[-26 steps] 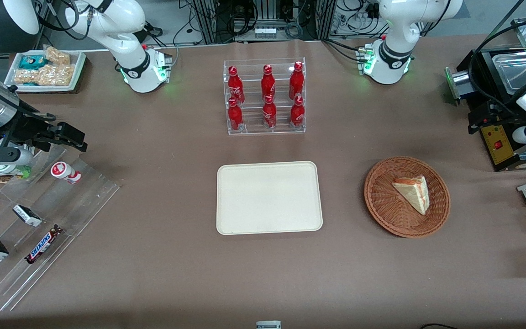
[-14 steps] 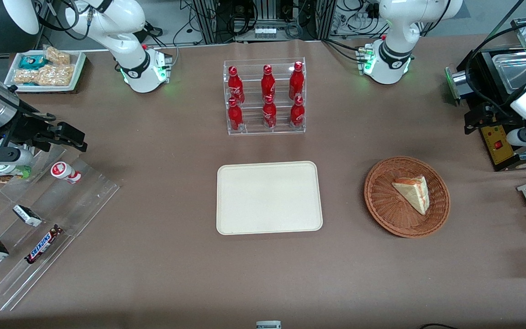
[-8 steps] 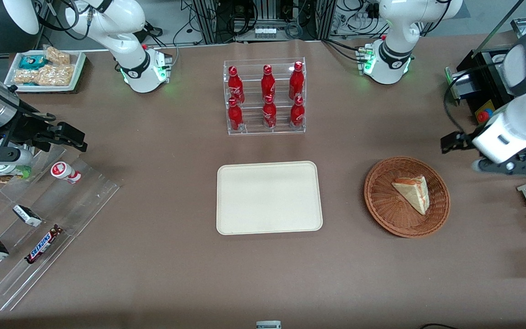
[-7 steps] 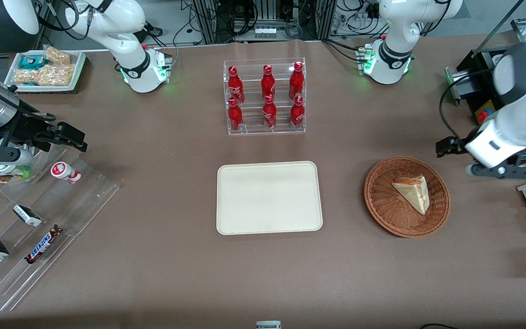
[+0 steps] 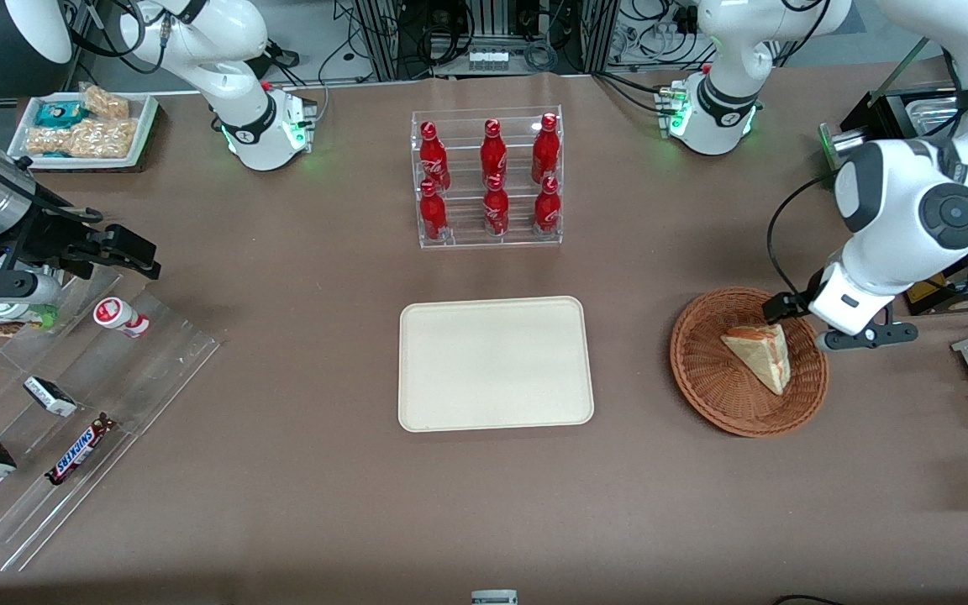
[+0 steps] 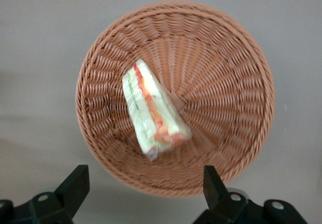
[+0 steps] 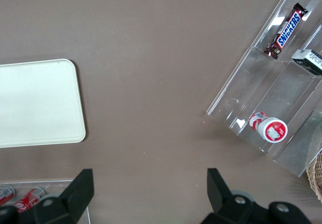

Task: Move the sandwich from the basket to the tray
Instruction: 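Lower the open left gripper over the wrapped sandwich in the basket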

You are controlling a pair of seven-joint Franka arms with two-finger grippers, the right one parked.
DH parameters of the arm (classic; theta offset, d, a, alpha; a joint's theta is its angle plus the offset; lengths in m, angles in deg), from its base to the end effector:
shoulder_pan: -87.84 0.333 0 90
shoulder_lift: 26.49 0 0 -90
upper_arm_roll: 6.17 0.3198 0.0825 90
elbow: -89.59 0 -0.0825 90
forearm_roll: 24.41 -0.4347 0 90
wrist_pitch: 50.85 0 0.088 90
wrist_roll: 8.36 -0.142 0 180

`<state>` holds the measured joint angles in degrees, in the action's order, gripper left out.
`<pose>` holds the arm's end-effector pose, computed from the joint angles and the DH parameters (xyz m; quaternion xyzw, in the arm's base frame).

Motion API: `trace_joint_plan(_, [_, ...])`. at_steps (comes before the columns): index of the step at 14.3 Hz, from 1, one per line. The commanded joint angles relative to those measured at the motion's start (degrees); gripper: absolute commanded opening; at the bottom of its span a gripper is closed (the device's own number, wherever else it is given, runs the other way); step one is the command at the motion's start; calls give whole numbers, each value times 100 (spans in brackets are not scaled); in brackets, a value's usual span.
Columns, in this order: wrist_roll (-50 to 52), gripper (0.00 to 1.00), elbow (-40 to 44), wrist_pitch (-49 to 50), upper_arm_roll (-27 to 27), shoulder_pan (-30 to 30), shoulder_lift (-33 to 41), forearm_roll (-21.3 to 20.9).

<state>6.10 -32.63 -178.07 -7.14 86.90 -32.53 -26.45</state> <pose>0.5933 -0.0177 0.2944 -0.9950 -0.0985 0.0071 0.0143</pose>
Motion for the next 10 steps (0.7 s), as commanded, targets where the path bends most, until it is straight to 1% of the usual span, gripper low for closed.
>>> trace_joint_plan(1, [1527, 100, 6, -434, -9, -20, -291, -42])
trace_joint_plan(3, [2575, 100, 6, -532, 0, -204, -423, -42])
trace_joint_plan(4, [2754, 100, 6, -549, 9, -205, -485, -33])
trace_joint_plan(10, [2861, 100, -73, -857, 44, -170, -907, -33])
